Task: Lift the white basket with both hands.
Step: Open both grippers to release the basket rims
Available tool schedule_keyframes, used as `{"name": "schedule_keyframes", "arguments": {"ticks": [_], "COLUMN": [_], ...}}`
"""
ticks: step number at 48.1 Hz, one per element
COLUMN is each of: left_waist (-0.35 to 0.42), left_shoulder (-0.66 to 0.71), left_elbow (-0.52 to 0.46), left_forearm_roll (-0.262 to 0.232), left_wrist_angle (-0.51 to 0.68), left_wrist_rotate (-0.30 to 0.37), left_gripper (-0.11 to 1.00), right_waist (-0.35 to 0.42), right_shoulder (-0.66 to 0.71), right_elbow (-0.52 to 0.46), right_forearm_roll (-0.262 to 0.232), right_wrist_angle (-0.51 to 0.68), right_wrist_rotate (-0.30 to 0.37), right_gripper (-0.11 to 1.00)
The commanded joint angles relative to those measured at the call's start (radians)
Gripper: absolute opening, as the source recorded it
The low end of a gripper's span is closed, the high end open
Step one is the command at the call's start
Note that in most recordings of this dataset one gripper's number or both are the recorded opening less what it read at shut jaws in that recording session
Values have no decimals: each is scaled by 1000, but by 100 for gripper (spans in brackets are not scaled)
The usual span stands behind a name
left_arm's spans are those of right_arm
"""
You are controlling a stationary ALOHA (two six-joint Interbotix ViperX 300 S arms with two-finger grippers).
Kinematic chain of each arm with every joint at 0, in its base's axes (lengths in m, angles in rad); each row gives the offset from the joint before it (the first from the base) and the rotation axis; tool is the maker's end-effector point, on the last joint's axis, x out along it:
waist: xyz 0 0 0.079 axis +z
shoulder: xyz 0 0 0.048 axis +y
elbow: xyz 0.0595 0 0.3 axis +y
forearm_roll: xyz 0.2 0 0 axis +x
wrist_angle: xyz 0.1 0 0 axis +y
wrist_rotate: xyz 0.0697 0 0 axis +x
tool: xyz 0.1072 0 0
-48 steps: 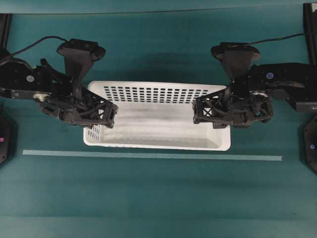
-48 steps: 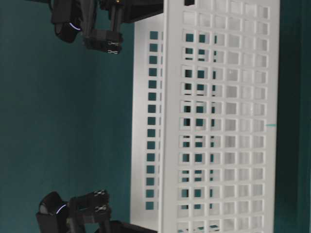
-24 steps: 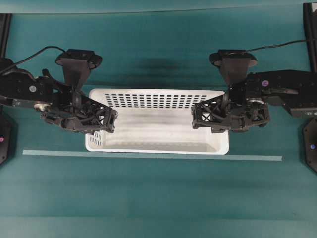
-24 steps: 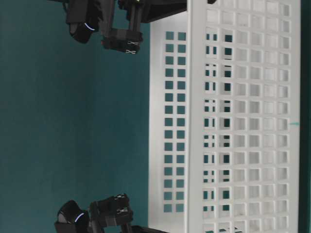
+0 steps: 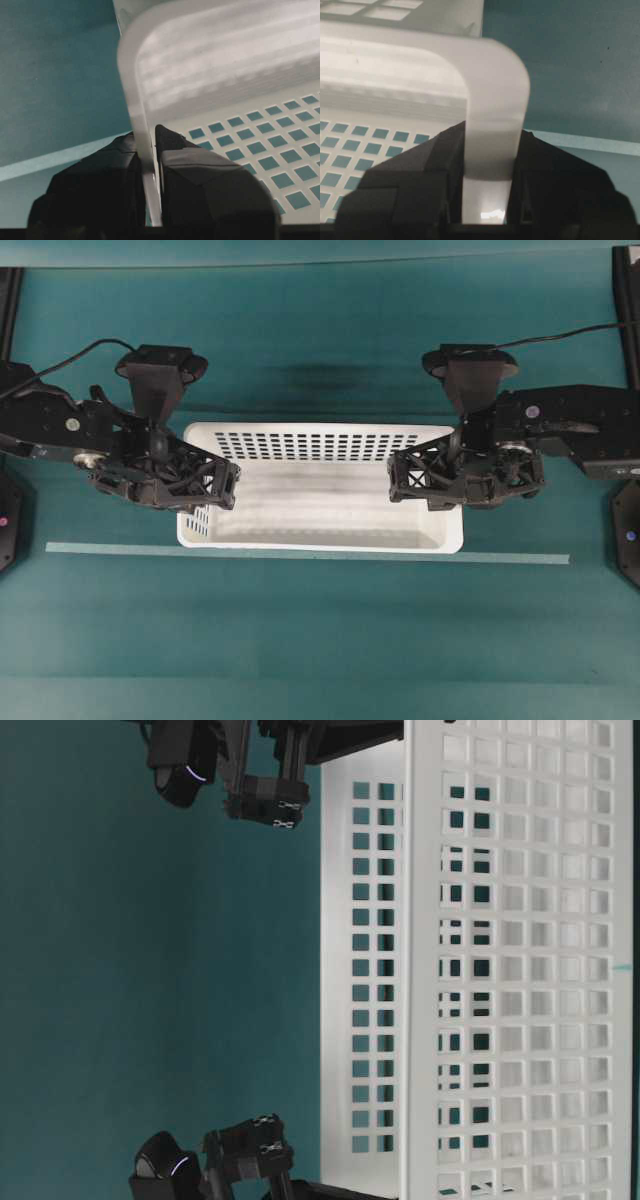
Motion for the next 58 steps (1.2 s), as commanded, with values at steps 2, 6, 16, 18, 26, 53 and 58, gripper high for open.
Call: {"name": "schedule_keyframes", "arguments": {"ticks": [2, 6, 16, 18, 26, 53, 58], "left_waist": [-2, -2, -2, -2, 0, 6, 9], "left_shoulder": [21, 23, 20, 18, 15, 14, 14], "left_elbow": [-11, -11, -9, -8, 8, 18, 18], "left_forearm_roll": [5, 3, 5, 5, 5, 5, 5], "left_wrist_angle": [-6, -6, -18, -28, -94, -106, -109], "left_wrist_rotate": [3, 5, 6, 6, 11, 20, 25], "left_gripper": [3, 3, 3, 3, 3, 91, 86], "right_waist": [5, 5, 5, 5, 5, 3, 0], "right_shoulder": [26, 26, 26, 28, 23, 18, 18], "right_elbow": [-2, 5, 26, 32, 52, 66, 63], "right_forearm_roll": [-3, -3, 14, 18, 29, 29, 25], "right_wrist_angle": [-6, -15, -43, -51, -75, -138, -135], "right_wrist_rotate": [-18, -17, -15, -17, -25, -15, -14], "right_gripper": [21, 21, 21, 21, 21, 72, 92]}}
